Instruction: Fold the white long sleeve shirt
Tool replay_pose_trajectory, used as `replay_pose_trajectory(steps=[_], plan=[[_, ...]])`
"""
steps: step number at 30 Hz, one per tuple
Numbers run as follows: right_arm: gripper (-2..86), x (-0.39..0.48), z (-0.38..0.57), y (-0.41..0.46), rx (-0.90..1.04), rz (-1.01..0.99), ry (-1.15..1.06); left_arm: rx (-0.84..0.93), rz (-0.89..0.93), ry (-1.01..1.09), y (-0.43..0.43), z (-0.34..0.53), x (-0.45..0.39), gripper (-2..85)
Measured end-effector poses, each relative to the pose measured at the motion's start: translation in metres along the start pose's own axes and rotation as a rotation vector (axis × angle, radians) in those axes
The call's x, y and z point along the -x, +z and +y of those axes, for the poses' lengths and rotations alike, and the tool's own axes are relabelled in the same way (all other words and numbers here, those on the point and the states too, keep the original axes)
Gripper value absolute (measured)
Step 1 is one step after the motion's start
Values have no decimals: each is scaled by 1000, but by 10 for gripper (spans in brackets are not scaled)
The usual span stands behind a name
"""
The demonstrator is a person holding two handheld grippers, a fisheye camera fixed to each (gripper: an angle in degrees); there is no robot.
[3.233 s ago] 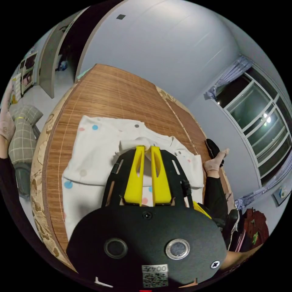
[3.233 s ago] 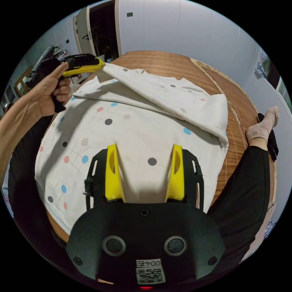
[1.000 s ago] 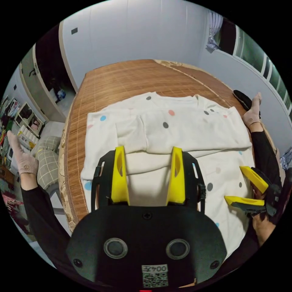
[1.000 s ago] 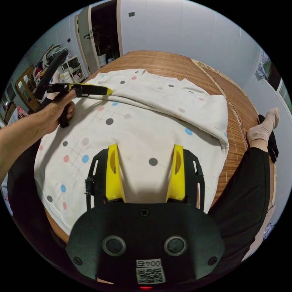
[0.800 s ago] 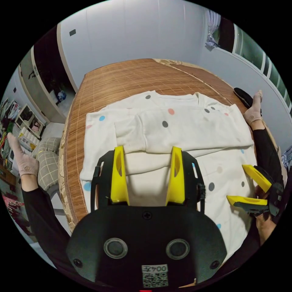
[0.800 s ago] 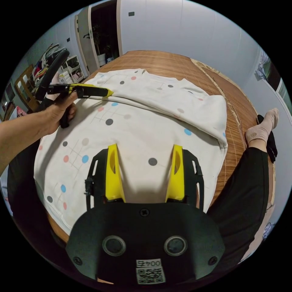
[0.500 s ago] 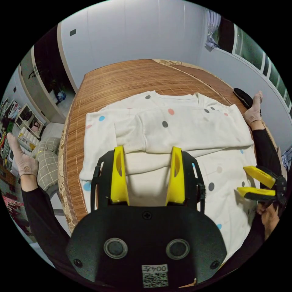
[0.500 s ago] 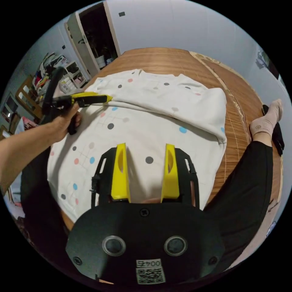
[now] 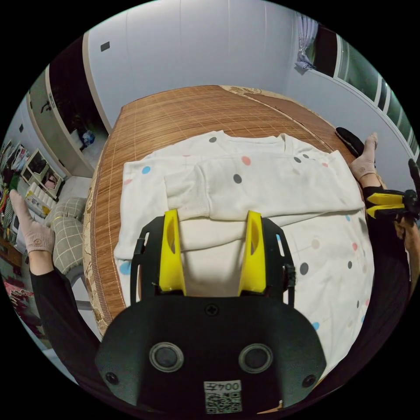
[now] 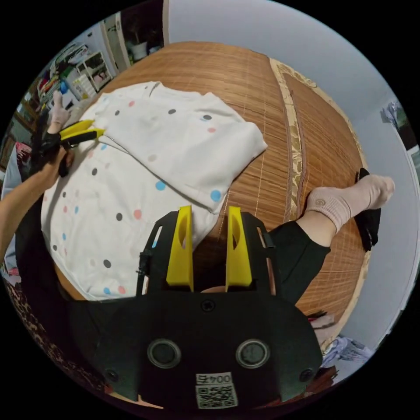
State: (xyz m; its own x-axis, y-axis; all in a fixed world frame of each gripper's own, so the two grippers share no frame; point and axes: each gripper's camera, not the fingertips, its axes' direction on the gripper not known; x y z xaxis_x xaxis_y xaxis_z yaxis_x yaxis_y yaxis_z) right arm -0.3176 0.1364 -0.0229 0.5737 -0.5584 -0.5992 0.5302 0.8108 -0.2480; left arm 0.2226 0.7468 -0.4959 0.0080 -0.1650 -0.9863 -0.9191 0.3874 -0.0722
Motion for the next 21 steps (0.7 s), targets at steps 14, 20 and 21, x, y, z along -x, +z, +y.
replay_pose_trajectory(steps=[14, 20, 21], plan=[[65, -120, -42, -9, 184, -62, 144, -1, -3, 1, 0, 1, 7, 219], [81, -238, -45, -38, -223, -476, 452, 2, -14, 5, 0, 1, 8, 219], [86, -249, -47, -34, -261, -536, 485, 2, -15, 6, 0, 1, 8, 219]])
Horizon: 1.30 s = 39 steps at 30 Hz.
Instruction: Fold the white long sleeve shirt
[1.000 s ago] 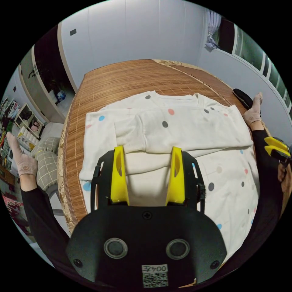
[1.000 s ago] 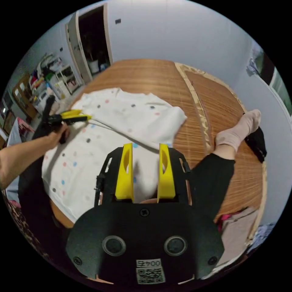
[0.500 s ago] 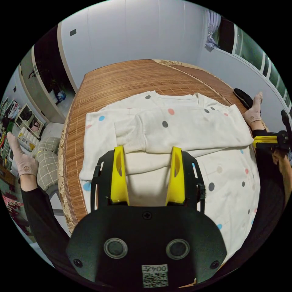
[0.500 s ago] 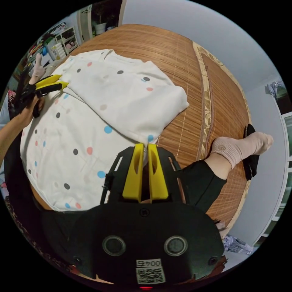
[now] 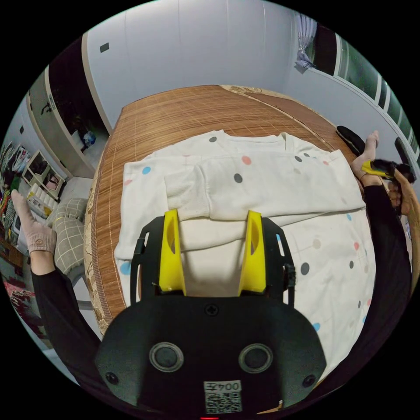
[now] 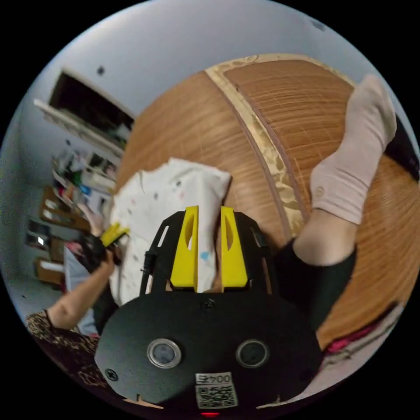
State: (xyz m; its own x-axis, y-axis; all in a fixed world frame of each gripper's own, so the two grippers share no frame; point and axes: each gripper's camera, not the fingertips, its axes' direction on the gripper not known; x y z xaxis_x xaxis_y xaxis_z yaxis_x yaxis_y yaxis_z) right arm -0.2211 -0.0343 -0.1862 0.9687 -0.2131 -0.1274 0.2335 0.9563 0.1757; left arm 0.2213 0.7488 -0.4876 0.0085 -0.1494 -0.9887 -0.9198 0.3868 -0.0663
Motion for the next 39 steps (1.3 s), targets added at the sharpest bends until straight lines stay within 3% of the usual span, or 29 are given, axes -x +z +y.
replay_pose_trajectory(steps=[2, 16, 19, 22, 31, 36, 39], plan=[[106, -33, -19, 5, -61, -148, 103, 0, -1, 0, 0, 0, 1, 219], [104, -69, -55, 25, -9, -170, 51, 3, -16, 6, 0, -1, 3, 219], [51, -53, -61, 24, -7, -112, -26, 3, -16, 6, 0, -1, 4, 219], [27, -42, -66, 15, -29, 218, -86, 3, -14, 6, 0, -1, 5, 219], [78, -24, -61, 4, -77, 318, -124, 2, -14, 5, -1, -2, 6, 219], [106, 7, -50, 5, -79, 193, -324, 2, -15, 6, -1, -3, 6, 219], [151, 26, -50, 27, -22, 238, -418, 2, -14, 5, -1, -3, 7, 219]])
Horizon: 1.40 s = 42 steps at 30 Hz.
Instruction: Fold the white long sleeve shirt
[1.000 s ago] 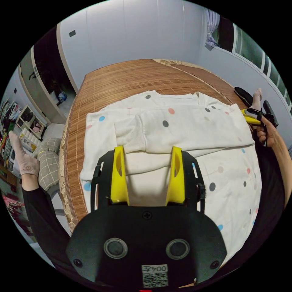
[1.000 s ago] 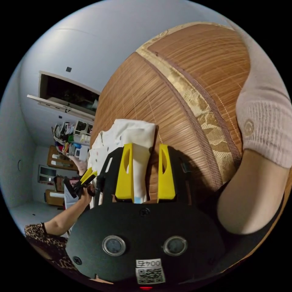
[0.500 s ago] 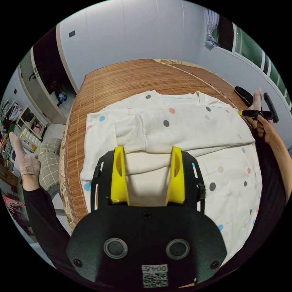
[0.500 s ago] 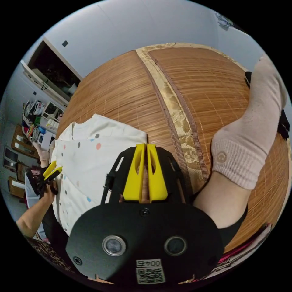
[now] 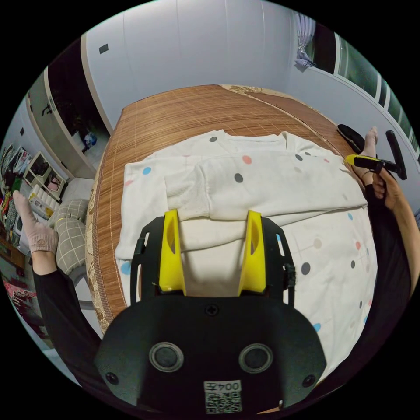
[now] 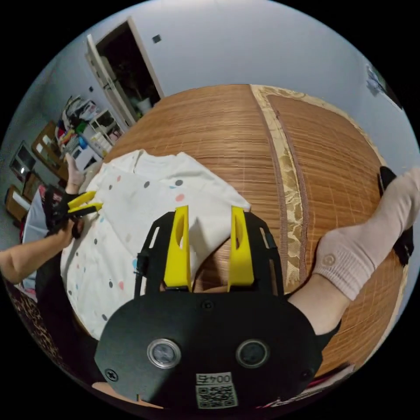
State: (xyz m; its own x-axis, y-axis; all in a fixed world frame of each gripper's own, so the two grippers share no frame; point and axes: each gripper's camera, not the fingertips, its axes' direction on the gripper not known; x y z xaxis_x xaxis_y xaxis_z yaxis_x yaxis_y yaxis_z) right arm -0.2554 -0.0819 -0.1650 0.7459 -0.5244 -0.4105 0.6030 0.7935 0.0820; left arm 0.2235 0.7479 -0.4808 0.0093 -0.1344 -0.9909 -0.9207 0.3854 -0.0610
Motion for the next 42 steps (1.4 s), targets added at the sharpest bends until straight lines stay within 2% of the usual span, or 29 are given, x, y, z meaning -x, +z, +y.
replay_pose_trajectory(steps=[3, 9, 11, 14, 18, 21, 30, 32, 35, 42], plan=[[179, 5, -5, 26, 100, 77, -9, 0, 2, -1, 0, 0, 0, 219], [187, 12, 0, 7, 1, 70, -7, -1, 3, -1, -1, -1, 0, 219], [190, 19, -2, 7, -41, 4, -25, 0, 1, -1, -1, -1, 0, 219], [195, 26, -7, 32, 38, 5, -24, 0, 3, -2, -2, -1, 0, 219], [184, 19, -6, 29, -17, -46, 58, 0, 4, -2, -2, -2, -1, 217], [195, 31, -3, 16, -8, -6, 6, 0, 4, -2, -3, -2, -1, 209], [121, 99, 22, 1, 172, 24, -306, 1, 7, -4, -5, -2, -2, 201], [94, 115, 25, 14, 264, 11, -368, 1, 7, -4, -6, -2, -3, 201], [94, 128, 28, 42, 412, 53, -397, 1, 7, -4, -7, -2, -3, 201], [116, 135, 33, 36, 377, 22, -346, 1, 9, -5, -10, -1, -4, 201]])
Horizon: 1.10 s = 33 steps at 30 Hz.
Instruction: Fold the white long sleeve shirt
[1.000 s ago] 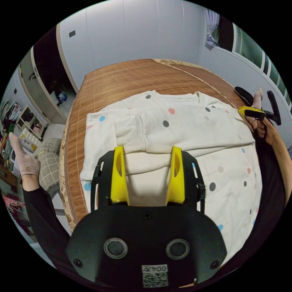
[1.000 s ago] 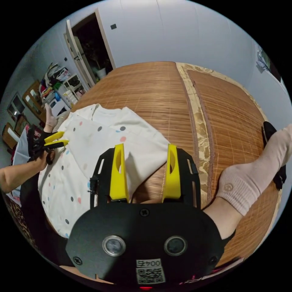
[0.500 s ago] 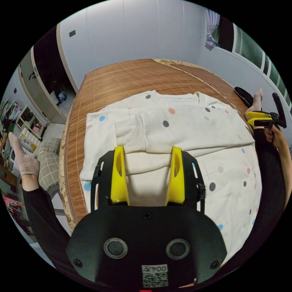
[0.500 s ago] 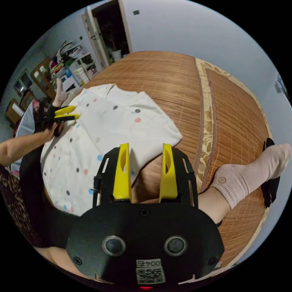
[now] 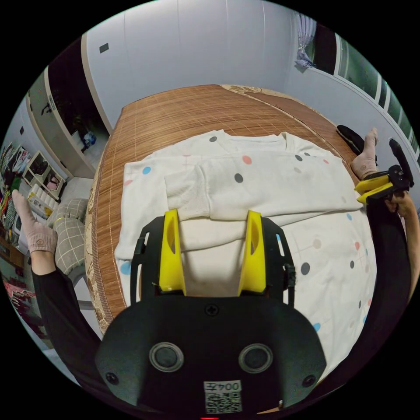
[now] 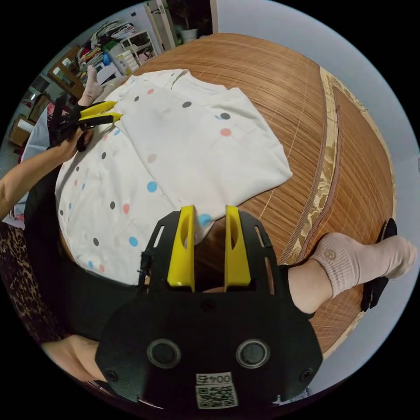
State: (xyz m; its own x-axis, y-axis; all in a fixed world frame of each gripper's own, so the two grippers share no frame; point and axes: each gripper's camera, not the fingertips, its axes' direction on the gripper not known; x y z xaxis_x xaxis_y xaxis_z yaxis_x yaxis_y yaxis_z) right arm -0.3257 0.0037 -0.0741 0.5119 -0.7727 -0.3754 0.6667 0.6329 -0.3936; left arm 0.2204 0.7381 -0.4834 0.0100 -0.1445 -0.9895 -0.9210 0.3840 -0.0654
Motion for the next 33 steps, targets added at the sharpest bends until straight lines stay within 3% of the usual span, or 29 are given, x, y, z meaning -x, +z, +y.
replay_pose_trajectory(steps=[5, 10, 15, 20, 24, 27, 31, 33], plan=[[137, 32, -3, -14, -109, -25, -50, 0, -2, 1, -3, 1, -1, 201], [160, 64, -21, 21, 42, 71, -118, 0, -1, 0, -6, 2, 0, 201], [161, 68, -10, 26, -13, 48, -85, 1, 0, 0, -9, 3, 1, 201], [164, 65, 13, -5, -276, 25, 146, 1, 9, -5, -13, 5, 4, 202], [163, 66, 18, 0, -310, -41, 361, 3, 14, -6, -17, 6, 7, 202], [161, 73, 33, -11, -447, -56, 504, 0, 28, -12, -20, 8, 11, 202], [171, 93, 17, 37, -201, 62, 483, 3, 30, -13, -24, 10, 15, 202], [173, 107, 19, 51, -224, 141, 436, 4, 34, -15, -26, 10, 17, 202]])
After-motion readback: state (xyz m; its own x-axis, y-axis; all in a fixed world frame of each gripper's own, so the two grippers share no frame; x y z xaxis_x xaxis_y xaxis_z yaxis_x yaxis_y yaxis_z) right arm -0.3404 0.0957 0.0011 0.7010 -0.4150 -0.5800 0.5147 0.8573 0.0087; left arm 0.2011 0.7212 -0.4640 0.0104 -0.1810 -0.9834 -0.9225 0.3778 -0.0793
